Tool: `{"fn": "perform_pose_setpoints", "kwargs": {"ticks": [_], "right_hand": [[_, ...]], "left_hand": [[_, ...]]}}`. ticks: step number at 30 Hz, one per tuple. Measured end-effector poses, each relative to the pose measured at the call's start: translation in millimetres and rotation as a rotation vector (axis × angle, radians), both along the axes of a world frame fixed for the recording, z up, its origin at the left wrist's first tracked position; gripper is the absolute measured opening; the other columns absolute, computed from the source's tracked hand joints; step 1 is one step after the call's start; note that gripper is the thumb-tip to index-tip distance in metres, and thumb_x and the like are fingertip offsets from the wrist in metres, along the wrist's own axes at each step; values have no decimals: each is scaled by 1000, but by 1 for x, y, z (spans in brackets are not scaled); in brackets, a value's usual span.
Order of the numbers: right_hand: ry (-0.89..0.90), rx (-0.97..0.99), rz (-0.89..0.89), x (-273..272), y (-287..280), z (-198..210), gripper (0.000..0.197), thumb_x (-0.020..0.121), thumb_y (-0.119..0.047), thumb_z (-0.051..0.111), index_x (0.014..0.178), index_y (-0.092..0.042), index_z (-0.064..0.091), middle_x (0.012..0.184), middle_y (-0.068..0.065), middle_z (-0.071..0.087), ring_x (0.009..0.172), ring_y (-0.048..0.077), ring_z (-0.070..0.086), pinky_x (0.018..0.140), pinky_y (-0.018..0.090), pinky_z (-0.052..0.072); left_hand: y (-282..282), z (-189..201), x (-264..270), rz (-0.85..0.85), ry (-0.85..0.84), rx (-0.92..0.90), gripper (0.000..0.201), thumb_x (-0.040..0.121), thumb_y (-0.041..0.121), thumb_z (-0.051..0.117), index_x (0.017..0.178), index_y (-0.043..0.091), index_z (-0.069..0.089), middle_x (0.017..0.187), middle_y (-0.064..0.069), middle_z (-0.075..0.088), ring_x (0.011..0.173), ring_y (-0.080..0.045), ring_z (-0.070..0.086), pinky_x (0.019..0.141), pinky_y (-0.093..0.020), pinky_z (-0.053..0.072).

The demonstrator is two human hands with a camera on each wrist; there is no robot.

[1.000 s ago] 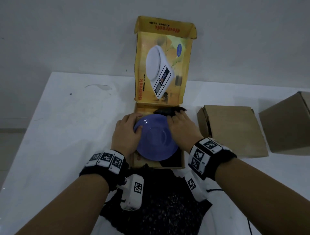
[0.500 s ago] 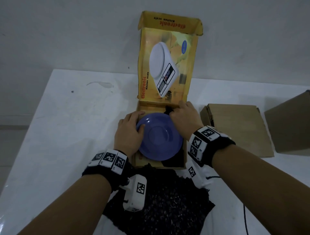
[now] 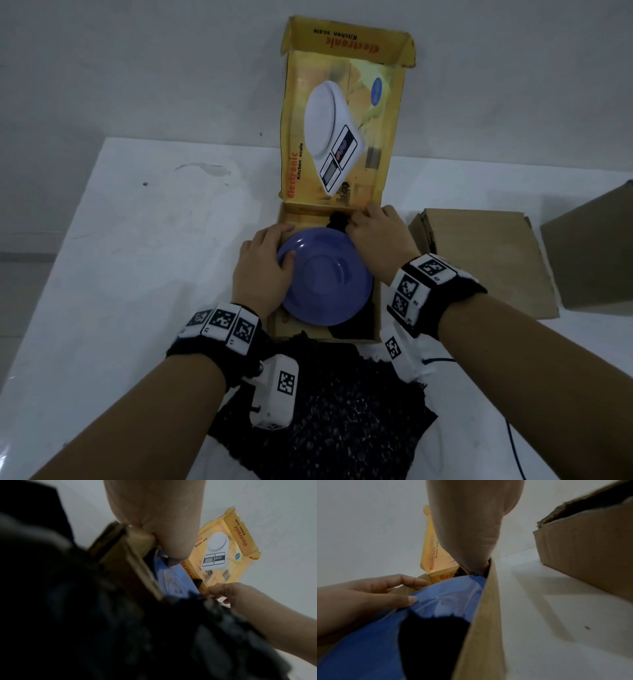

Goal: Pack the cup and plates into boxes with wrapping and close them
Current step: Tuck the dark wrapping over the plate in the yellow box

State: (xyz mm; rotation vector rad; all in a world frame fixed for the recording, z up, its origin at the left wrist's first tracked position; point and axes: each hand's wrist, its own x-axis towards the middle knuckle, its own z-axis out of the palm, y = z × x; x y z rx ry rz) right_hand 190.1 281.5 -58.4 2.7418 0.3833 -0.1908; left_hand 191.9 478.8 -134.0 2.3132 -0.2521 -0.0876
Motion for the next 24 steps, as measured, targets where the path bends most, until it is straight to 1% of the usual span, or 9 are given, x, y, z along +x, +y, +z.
{"fn": "perform_pose_setpoints", "kwargs": {"ticks": [2, 4, 6, 9, 12, 14, 17, 20, 24], "right_hand": [[49, -13, -1, -3, -2, -1, 20, 89, -20, 54, 105, -13, 66, 109, 6, 65, 117, 30, 47, 99, 45, 35], [202, -25, -39, -10, 0, -1, 49, 96, -21, 35, 142, -3, 35, 143, 14, 43, 140, 29, 22, 115, 53, 4], [288, -65, -74, -19, 1, 2, 62, 98, -23, 27, 149, -1, 2, 157, 15, 15, 146, 26, 5, 111, 57, -14], [392, -36, -81, -25, -2, 3, 63, 100, -29, 24, 149, -6, -9, 159, 11, 0, 147, 22, -4, 109, 61, -17], [407, 234, -133, -25, -12, 3, 63, 99, -38, 35, 152, -21, 5, 160, 2, 8, 147, 16, 2, 111, 60, -12], [263, 491, -164, -33, -19, 5, 52, 95, -25, 47, 145, -25, 33, 150, 3, 34, 140, 23, 28, 114, 53, 11], [130, 757, -170, -62, -16, 25, 29, 88, -11, 54, 114, -21, 62, 105, 4, 62, 92, 23, 58, 83, 39, 47], [394, 773, -73, -101, -2, 45, 17, 84, -31, 68, 101, -27, 66, 88, -6, 68, 76, 11, 58, 71, 28, 49], [538, 552, 119, -141, 11, 29, 54, 74, -51, 71, 120, -28, 53, 110, -4, 59, 93, 16, 56, 71, 33, 49]], "left_hand": [[0, -2, 0, -1, -4, 3, 42, 84, 27, 50, 126, 27, 51, 125, -2, 56, 103, -32, 52, 88, -38, 41], [0, -4, 1, -1, -2, 2, 42, 85, 25, 52, 126, 27, 51, 125, -2, 57, 103, -31, 52, 87, -38, 41], [0, -5, 1, -1, -5, -7, 42, 84, 27, 51, 126, 27, 51, 124, -2, 57, 103, -31, 53, 87, -39, 43], [1, -6, 3, -2, 12, -4, 44, 82, 34, 47, 125, 29, 50, 122, -2, 58, 103, -31, 54, 87, -43, 46], [2, -4, 4, -14, 24, -3, 45, 83, 36, 49, 127, 29, 51, 123, -4, 58, 104, -32, 55, 89, -43, 47], [3, 0, 4, -26, 36, -16, 55, 82, 41, 48, 135, 28, 46, 129, -7, 55, 110, -33, 54, 91, -43, 46], [8, 6, 1, -18, 93, -108, 71, 82, 51, 50, 147, 36, 25, 140, -4, 48, 118, -28, 54, 94, -45, 47], [15, 12, -6, -43, 177, -224, 72, 79, 53, 53, 145, 42, 25, 140, 6, 48, 122, -24, 53, 99, -44, 46], [21, 14, -18, -85, 245, -306, 63, 81, 47, 52, 141, 43, 33, 135, 19, 47, 125, -17, 49, 103, -41, 43]]}}
